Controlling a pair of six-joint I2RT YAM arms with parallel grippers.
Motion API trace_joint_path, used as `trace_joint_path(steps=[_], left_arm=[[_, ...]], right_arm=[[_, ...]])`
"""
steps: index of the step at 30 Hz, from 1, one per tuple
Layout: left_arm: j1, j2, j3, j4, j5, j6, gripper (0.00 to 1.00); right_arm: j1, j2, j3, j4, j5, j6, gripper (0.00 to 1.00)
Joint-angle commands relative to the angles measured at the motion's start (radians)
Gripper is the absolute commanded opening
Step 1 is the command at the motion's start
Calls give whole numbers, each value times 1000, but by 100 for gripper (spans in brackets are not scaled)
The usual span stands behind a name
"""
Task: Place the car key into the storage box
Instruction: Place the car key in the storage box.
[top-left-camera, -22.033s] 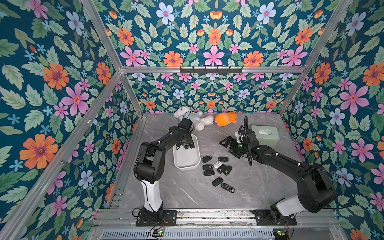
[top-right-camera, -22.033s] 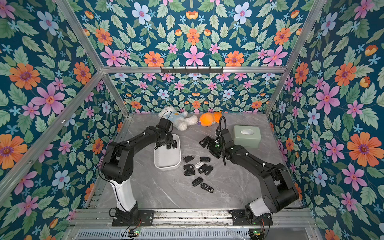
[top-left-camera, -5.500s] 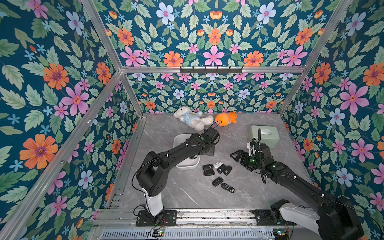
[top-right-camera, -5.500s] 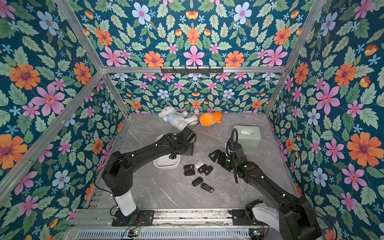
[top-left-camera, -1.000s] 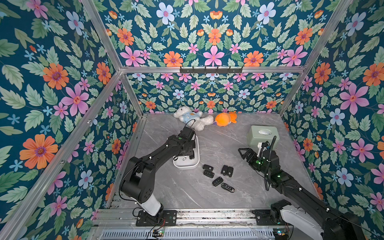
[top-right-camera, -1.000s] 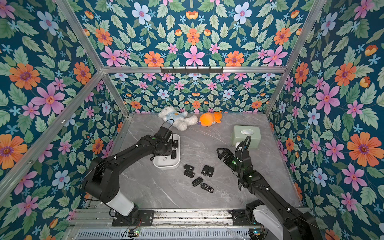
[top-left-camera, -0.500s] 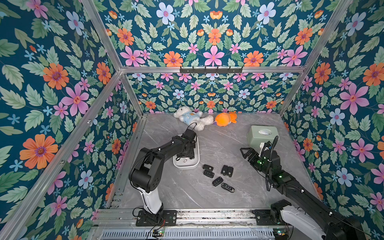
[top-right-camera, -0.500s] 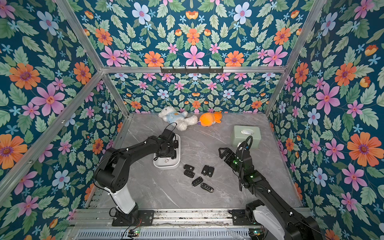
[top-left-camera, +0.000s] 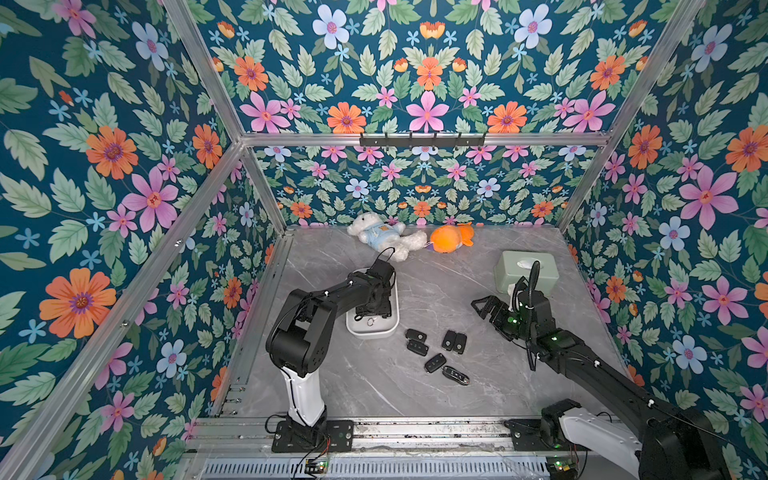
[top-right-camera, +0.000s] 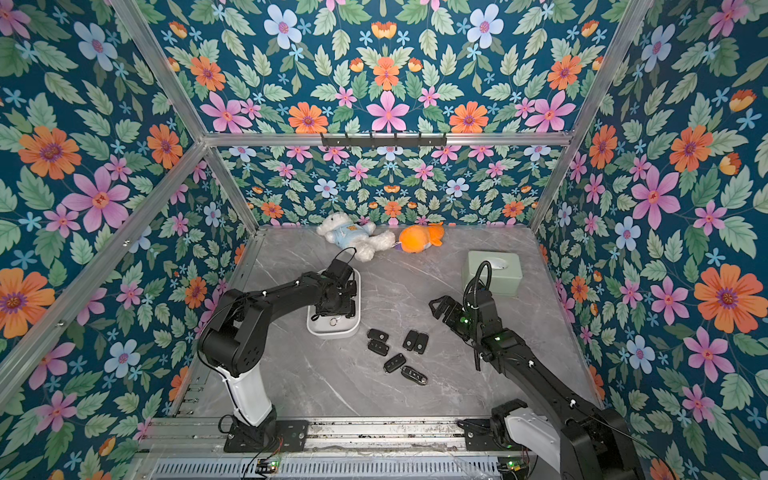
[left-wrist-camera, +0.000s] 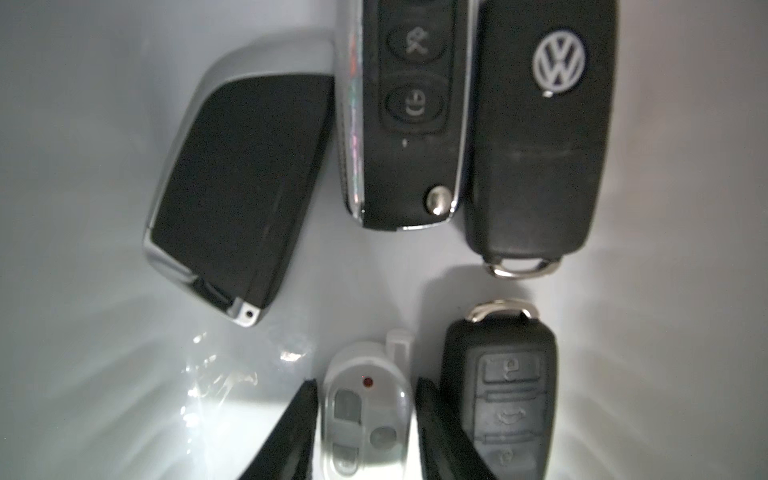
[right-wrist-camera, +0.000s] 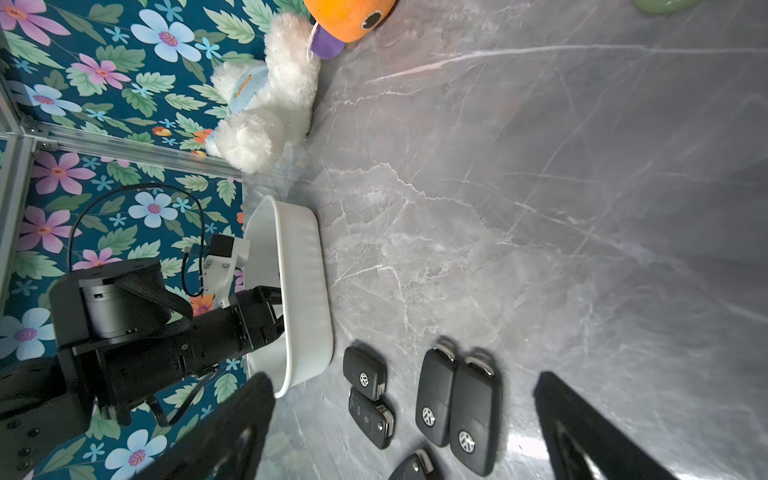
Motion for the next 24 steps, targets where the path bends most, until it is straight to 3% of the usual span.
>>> trace_joint_path(steps=[1,8,14,19,24], left_arm=[[1,-10,21,-15,-11,-25,50],[2,-94,86,-58,-17,-61,60],[4,-197,100,-55,0,-87,75],[31,-245,96,2,100,-69,97],[65,-251,117,29,200,-34,99]], right_arm=[[0,5,9,-10,-36,-36,99],[0,39,48,-97,-38,-88,99],[2,74,76,-159,-36,-107,99],[50,100,86,-175,8,-49,98],[125,120,83,-182,66,71,92]])
